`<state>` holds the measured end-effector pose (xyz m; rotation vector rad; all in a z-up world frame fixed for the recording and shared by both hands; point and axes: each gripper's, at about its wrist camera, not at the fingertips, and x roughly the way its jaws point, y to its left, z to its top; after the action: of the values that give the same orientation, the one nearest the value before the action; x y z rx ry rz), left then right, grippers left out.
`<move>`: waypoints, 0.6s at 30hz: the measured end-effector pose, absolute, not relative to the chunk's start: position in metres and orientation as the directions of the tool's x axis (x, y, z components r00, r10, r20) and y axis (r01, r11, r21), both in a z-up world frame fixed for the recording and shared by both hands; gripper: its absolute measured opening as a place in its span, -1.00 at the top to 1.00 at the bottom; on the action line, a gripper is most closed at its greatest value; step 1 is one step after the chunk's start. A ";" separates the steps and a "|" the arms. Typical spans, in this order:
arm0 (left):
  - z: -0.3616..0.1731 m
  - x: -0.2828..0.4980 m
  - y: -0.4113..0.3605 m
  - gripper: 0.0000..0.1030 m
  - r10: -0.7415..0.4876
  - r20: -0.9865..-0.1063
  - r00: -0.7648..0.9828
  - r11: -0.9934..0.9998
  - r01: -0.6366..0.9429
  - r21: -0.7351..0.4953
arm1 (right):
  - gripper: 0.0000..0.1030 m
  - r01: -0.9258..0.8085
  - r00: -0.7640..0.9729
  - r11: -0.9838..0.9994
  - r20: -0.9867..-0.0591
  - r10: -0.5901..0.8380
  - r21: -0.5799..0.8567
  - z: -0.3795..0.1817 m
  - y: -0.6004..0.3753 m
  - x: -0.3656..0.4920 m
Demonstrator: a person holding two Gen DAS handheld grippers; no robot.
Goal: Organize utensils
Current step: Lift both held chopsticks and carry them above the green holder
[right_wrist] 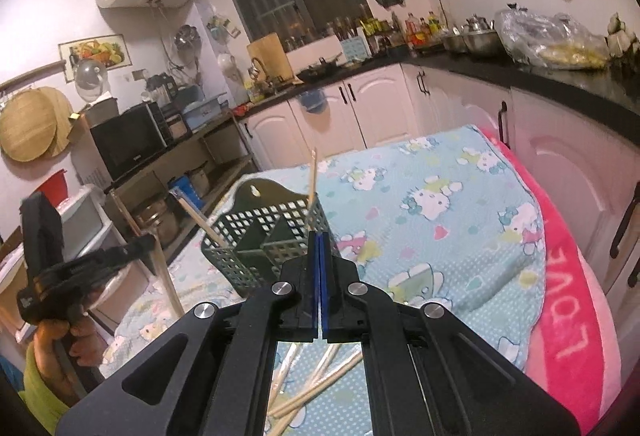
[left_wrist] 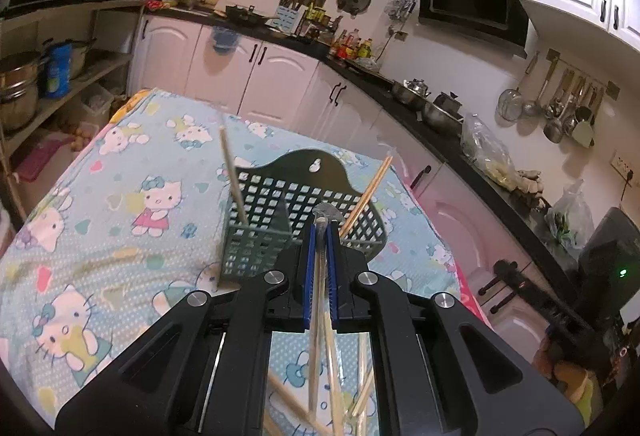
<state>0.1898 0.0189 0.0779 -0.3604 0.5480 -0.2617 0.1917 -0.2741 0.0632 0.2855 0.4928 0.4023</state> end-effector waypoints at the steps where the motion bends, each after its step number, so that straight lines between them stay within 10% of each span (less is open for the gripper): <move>1: 0.080 0.192 0.017 0.97 -0.338 -0.455 0.824 0.905 0.151 -0.398 | 0.99 -0.299 0.801 0.884 -0.409 0.437 0.359 0.060 -0.275 0.194; 18: 0.130 0.210 0.002 0.97 -0.368 -0.372 0.852 0.902 0.231 -0.364 | 0.96 -0.144 0.667 0.933 -0.664 0.338 0.330 -0.028 -0.272 0.261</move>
<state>0.2097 0.0016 0.1299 -0.3149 0.4504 -0.3210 0.2609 -0.2719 -0.0276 0.2597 0.7965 0.2756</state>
